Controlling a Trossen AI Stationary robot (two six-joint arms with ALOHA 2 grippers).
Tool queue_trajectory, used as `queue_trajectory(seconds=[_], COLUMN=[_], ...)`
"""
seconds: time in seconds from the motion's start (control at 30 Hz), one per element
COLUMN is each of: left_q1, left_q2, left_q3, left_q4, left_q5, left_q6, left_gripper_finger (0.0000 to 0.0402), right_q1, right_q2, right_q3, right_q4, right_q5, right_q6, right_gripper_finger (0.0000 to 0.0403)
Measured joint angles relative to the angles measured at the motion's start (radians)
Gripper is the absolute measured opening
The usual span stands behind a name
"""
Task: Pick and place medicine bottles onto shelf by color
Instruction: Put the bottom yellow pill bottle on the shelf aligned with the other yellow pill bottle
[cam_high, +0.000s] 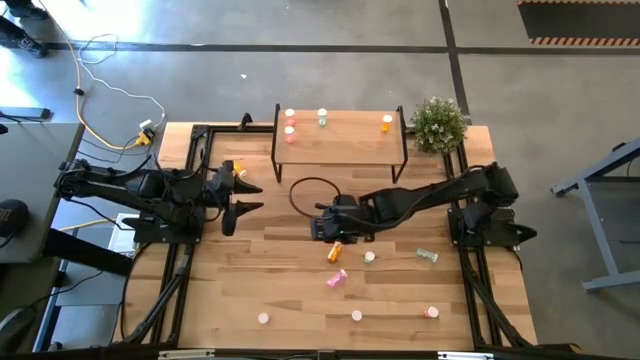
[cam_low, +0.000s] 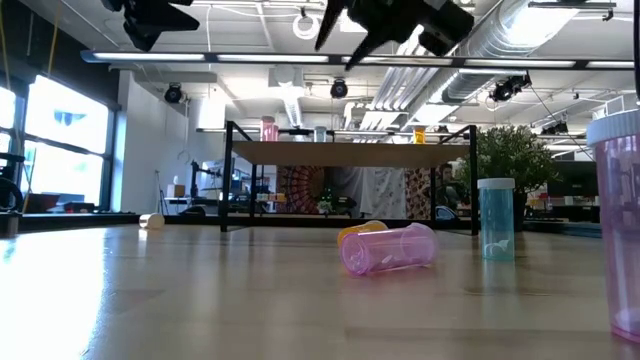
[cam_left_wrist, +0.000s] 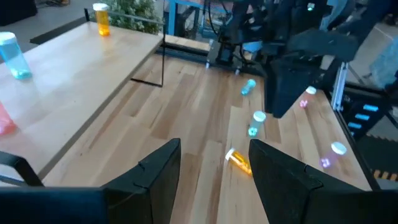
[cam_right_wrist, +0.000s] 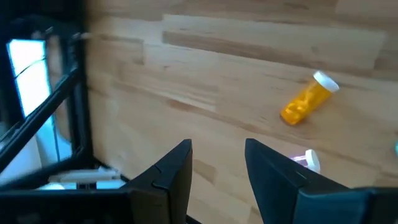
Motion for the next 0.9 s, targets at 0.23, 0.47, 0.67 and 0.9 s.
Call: queue_trajectory(seconds=[0.23,0.47,0.67,0.9], left_q1=[0.0,0.0,0.0,0.0], left_q2=[0.0,0.0,0.0,0.0], left_q3=[0.0,0.0,0.0,0.0], left_q4=[-0.027,-0.027,-0.026,-0.028], left_q5=[0.019,0.019,0.019,0.019], left_q6=[0.001,0.046,0.046,0.046], left_gripper_finger=[0.0179,0.0179,0.0179,0.0179], right_q1=[0.009,0.056,0.068,0.065], right_q2=[0.072,0.143,0.186,0.233], right_q3=[0.0,-0.001,-0.001,-0.001], right_q4=[0.004,-0.001,-0.025,-0.035], right_q5=[-0.004,-0.007,0.029,0.029], right_q6=[0.2,0.367,0.468,0.501], right_gripper_finger=[0.0138,0.0138,0.0138,0.0138])
